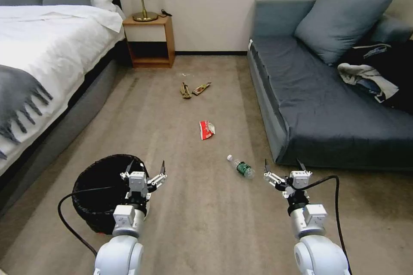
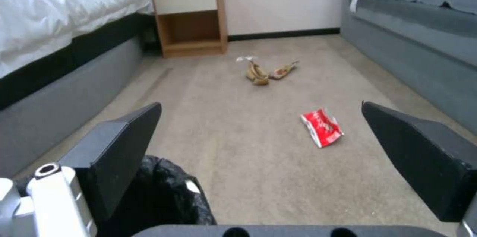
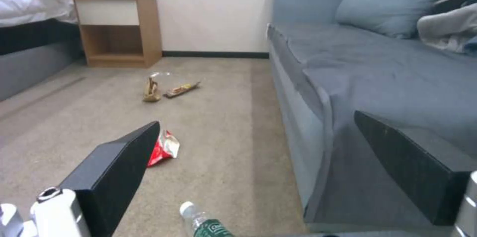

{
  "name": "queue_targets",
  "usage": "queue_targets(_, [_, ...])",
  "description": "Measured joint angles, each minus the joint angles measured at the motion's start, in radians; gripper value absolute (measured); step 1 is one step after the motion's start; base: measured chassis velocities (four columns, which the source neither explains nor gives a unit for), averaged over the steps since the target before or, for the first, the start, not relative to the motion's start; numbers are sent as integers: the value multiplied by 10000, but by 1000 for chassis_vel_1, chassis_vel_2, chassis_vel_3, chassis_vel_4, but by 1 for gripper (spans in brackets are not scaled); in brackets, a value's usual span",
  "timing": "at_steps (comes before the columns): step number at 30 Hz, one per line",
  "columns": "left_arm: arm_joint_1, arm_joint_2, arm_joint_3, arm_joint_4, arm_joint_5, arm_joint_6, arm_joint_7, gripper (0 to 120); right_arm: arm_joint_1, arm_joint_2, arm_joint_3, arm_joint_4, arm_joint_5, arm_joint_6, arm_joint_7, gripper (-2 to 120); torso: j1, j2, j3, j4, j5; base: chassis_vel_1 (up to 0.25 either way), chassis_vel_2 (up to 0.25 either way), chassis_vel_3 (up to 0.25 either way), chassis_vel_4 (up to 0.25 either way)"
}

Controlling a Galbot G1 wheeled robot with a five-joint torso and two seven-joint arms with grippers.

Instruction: Pick up the trash bin, then pick up the garbage on the floor and place it into the trash bin.

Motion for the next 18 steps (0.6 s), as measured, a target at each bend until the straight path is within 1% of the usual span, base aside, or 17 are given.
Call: queue_targets(18, [0, -1, 0, 0, 0, 0, 0, 100, 0, 0, 0, 0, 0, 0, 0, 100, 1, 0, 0, 0, 0, 0, 0, 0, 0])
